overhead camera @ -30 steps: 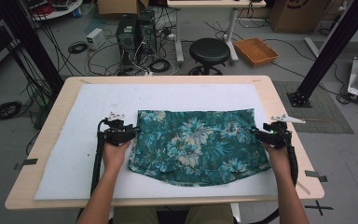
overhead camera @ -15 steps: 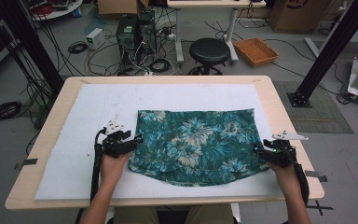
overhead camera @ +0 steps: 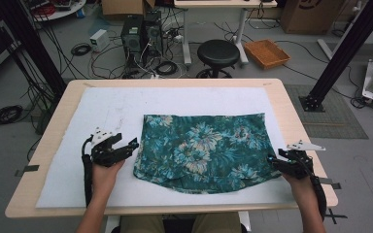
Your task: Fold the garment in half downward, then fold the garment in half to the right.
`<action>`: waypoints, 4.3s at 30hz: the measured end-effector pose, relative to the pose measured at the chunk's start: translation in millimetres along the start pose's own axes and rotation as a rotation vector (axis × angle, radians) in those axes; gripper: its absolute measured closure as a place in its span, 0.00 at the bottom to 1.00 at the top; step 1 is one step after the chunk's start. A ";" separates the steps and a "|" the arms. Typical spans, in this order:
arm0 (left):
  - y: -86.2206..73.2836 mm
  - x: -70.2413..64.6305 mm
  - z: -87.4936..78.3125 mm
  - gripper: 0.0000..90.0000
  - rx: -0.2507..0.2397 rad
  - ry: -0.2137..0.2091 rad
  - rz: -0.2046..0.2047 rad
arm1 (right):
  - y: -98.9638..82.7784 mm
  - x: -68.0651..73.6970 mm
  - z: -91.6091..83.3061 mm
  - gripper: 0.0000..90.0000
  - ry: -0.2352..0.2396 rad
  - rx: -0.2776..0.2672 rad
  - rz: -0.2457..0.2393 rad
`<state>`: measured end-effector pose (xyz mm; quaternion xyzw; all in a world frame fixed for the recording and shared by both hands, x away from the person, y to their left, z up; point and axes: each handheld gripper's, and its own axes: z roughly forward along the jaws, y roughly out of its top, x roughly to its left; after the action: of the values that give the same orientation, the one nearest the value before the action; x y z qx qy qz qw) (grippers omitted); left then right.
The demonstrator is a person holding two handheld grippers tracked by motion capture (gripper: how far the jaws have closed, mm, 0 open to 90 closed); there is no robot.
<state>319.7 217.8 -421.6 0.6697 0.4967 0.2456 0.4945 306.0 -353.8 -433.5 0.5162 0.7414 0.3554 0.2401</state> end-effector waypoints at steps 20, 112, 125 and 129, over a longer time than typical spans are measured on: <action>1.9 7.6 -28.7 0.30 -0.041 -0.047 0.040 | 16.3 13.5 -34.4 0.24 0.017 -0.169 -0.076; -53.9 -46.8 -16.2 0.97 0.206 -0.048 -0.064 | 177.4 251.9 155.8 0.26 0.414 -0.068 -0.298; -54.3 -47.1 -15.7 0.96 0.209 -0.061 -0.068 | 187.8 294.2 222.3 0.42 0.379 0.056 -0.318; -54.3 -46.0 -15.8 0.97 0.209 -0.064 -0.072 | 187.2 306.9 235.5 0.55 0.362 0.101 -0.367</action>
<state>266.1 183.6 -457.2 0.7070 0.5271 0.1530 0.4460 479.6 39.4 -434.0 0.3125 0.8703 0.3548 0.1379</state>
